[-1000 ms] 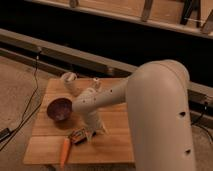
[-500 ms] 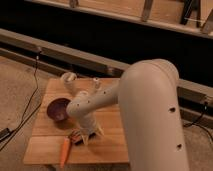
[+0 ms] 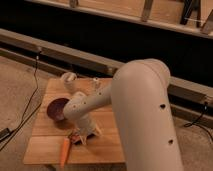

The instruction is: Push the eraser across the table

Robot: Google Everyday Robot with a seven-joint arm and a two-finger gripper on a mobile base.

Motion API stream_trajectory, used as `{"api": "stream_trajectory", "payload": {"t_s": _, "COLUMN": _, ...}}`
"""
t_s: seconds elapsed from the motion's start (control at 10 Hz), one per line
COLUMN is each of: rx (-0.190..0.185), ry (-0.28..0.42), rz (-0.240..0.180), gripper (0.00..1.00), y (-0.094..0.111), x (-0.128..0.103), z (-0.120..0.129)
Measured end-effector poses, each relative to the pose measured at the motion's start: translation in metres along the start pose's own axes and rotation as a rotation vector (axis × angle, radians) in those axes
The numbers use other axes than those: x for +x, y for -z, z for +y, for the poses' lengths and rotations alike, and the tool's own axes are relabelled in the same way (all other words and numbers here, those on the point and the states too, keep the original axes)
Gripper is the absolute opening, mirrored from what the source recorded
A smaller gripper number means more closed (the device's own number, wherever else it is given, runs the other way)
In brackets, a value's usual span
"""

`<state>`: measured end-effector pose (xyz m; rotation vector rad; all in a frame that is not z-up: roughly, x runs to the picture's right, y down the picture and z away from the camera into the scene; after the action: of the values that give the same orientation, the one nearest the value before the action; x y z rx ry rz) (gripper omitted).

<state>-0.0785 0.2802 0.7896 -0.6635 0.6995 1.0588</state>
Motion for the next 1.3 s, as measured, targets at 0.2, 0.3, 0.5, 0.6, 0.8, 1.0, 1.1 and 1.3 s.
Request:
{"api": "stream_trajectory", "payload": {"t_s": 0.2, "rx": 0.007, "ry": -0.004, "rz": -0.013, "gripper": 0.65, "y": 0.002, "x": -0.006, "z": 0.0}}
{"api": "stream_trajectory", "payload": {"t_s": 0.3, "rx": 0.014, "ry": -0.006, "rz": -0.029, "gripper": 0.65, "y": 0.004, "x": -0.014, "z": -0.002}}
{"api": "stream_trajectory", "payload": {"t_s": 0.5, "rx": 0.042, "ry": -0.014, "rz": -0.052, "gripper": 0.65, "y": 0.012, "x": -0.027, "z": -0.012}}
{"api": "stream_trajectory", "payload": {"t_s": 0.6, "rx": 0.052, "ry": -0.017, "rz": -0.06, "gripper": 0.65, "y": 0.016, "x": -0.031, "z": -0.015}}
{"api": "stream_trajectory", "payload": {"t_s": 0.8, "rx": 0.07, "ry": -0.021, "rz": -0.079, "gripper": 0.65, "y": 0.023, "x": -0.04, "z": -0.02}}
{"api": "stream_trajectory", "payload": {"t_s": 1.0, "rx": 0.074, "ry": -0.019, "rz": -0.089, "gripper": 0.65, "y": 0.026, "x": -0.045, "z": -0.018}}
{"api": "stream_trajectory", "payload": {"t_s": 1.1, "rx": 0.074, "ry": -0.018, "rz": -0.09, "gripper": 0.65, "y": 0.026, "x": -0.045, "z": -0.017}}
{"api": "stream_trajectory", "payload": {"t_s": 1.3, "rx": 0.07, "ry": -0.014, "rz": -0.091, "gripper": 0.65, "y": 0.026, "x": -0.048, "z": -0.014}}
